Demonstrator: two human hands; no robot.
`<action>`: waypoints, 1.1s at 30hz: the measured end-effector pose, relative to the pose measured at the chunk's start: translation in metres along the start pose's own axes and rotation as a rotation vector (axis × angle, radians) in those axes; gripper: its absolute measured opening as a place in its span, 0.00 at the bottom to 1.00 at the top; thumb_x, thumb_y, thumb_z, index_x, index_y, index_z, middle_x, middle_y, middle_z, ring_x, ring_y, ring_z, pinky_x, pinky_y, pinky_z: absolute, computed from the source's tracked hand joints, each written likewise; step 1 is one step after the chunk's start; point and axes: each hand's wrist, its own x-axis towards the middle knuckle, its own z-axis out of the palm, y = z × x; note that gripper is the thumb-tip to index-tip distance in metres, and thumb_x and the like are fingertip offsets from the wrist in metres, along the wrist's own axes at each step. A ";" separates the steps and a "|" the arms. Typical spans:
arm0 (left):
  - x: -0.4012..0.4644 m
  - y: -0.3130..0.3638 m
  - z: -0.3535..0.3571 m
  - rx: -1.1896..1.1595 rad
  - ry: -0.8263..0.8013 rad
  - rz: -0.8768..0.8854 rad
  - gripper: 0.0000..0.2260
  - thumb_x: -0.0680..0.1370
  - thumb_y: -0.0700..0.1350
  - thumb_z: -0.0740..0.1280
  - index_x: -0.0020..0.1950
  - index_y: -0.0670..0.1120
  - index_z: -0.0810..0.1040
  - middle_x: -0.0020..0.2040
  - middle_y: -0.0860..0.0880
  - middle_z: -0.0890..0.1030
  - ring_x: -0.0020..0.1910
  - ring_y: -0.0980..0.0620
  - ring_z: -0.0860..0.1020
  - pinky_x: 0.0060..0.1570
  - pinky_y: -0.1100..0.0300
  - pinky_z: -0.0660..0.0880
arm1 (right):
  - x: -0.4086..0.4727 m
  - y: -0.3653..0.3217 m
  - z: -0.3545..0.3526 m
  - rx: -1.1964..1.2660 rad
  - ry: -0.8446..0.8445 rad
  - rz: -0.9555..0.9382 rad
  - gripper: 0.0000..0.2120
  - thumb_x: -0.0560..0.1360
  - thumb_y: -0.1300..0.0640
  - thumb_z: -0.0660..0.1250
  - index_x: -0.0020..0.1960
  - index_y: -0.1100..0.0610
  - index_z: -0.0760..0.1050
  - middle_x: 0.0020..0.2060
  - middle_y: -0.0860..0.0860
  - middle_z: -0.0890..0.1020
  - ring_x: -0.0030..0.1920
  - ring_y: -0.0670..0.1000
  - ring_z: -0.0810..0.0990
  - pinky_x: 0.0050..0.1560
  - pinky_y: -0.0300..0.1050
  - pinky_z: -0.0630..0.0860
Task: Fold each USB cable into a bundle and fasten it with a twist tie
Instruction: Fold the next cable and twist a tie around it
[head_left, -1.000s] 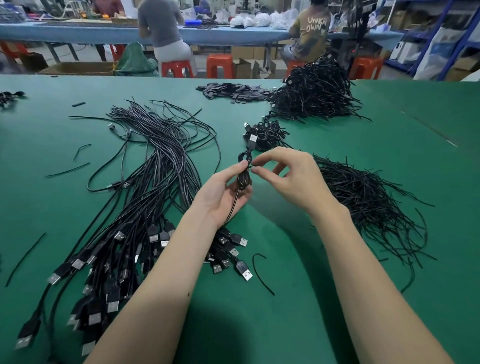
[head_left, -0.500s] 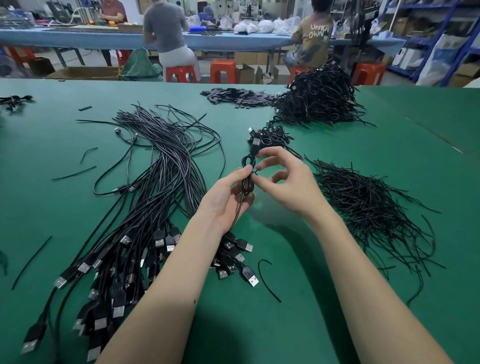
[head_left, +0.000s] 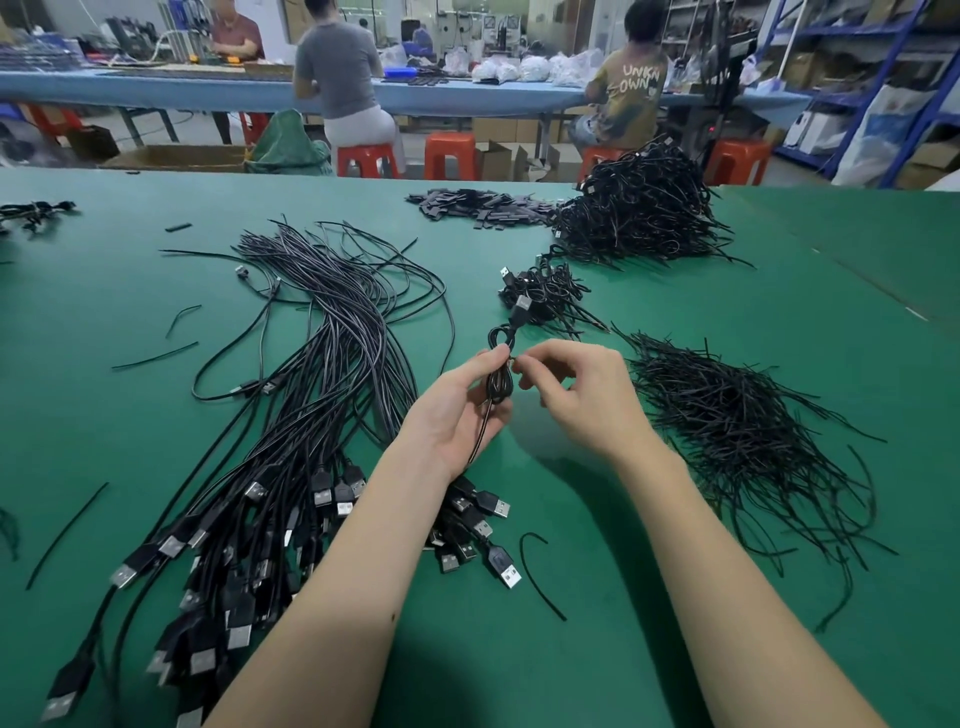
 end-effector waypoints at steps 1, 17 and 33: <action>-0.001 0.000 0.000 0.011 -0.011 0.004 0.08 0.77 0.43 0.72 0.53 0.44 0.76 0.37 0.48 0.78 0.33 0.54 0.73 0.34 0.65 0.72 | 0.001 -0.002 0.000 0.161 -0.054 0.136 0.11 0.80 0.56 0.69 0.41 0.54 0.83 0.30 0.42 0.82 0.28 0.41 0.76 0.32 0.31 0.70; 0.001 -0.001 -0.001 -0.031 0.018 -0.007 0.14 0.65 0.44 0.78 0.46 0.42 0.80 0.35 0.46 0.77 0.34 0.53 0.74 0.29 0.63 0.74 | -0.009 0.006 -0.007 -0.158 0.061 -0.075 0.09 0.72 0.50 0.77 0.50 0.44 0.79 0.45 0.38 0.82 0.35 0.44 0.79 0.44 0.47 0.80; 0.000 -0.005 0.006 0.186 0.095 0.209 0.07 0.71 0.43 0.75 0.42 0.50 0.78 0.37 0.51 0.81 0.34 0.56 0.77 0.37 0.61 0.70 | 0.003 -0.006 0.005 1.105 -0.055 0.954 0.07 0.76 0.59 0.71 0.40 0.57 0.78 0.32 0.48 0.80 0.23 0.42 0.67 0.18 0.31 0.57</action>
